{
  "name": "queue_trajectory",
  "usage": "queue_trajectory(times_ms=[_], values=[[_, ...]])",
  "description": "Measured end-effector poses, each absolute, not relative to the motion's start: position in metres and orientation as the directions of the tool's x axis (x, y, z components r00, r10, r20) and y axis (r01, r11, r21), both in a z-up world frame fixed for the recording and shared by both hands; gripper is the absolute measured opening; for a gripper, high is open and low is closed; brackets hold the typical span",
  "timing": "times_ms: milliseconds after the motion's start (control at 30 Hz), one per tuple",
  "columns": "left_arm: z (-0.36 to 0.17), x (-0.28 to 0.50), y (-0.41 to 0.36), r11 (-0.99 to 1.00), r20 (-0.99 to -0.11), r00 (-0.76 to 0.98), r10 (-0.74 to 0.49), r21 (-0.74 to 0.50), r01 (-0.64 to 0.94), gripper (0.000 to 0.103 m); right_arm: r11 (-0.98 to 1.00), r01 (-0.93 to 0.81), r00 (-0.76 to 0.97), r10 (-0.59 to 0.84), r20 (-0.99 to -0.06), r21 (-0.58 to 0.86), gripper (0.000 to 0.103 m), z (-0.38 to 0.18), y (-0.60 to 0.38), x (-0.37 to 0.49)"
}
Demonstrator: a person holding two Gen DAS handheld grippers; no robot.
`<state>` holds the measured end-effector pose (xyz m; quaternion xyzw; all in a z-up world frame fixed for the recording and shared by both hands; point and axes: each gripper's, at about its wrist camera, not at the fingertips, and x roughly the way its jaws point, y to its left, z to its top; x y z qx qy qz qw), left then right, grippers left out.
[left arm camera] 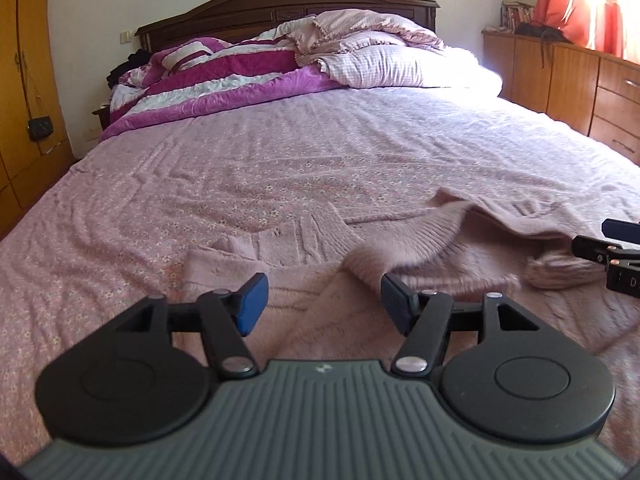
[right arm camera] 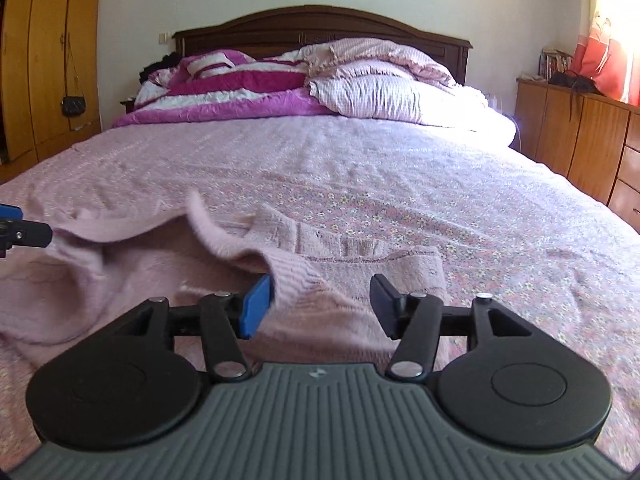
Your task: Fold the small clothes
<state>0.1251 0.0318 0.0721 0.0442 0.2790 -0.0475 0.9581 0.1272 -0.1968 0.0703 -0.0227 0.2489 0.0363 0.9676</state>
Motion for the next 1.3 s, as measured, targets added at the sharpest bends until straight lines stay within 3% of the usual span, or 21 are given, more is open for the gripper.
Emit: queue_trajectory(times_ms=[500,800,1000,1300], values=[[0.044,0.098,-0.003,0.963,-0.588,0.790,-0.171,0.069,0.260,0.064,0.993,-0.101,0.860,0.056,-0.508,-0.063,0.064,0.058,-0.193,0.067],[0.026,0.107,-0.021,0.943,-0.605,0.779,-0.163,0.138,0.304,0.064,0.989,-0.119,0.846,0.053,-0.530,-0.092,0.064,0.054,-0.188,0.069],[0.018,0.116,-0.021,0.949,-0.609,0.780,-0.143,0.140,0.283,0.068,0.996,-0.076,0.817,0.085,-0.571,0.040,0.068,0.035,-0.204,0.076],[0.021,0.123,-0.023,0.946,-0.591,0.794,-0.143,0.153,0.284,0.067,0.995,-0.092,0.818,0.092,-0.568,0.028,0.071,0.033,-0.202,0.074]])
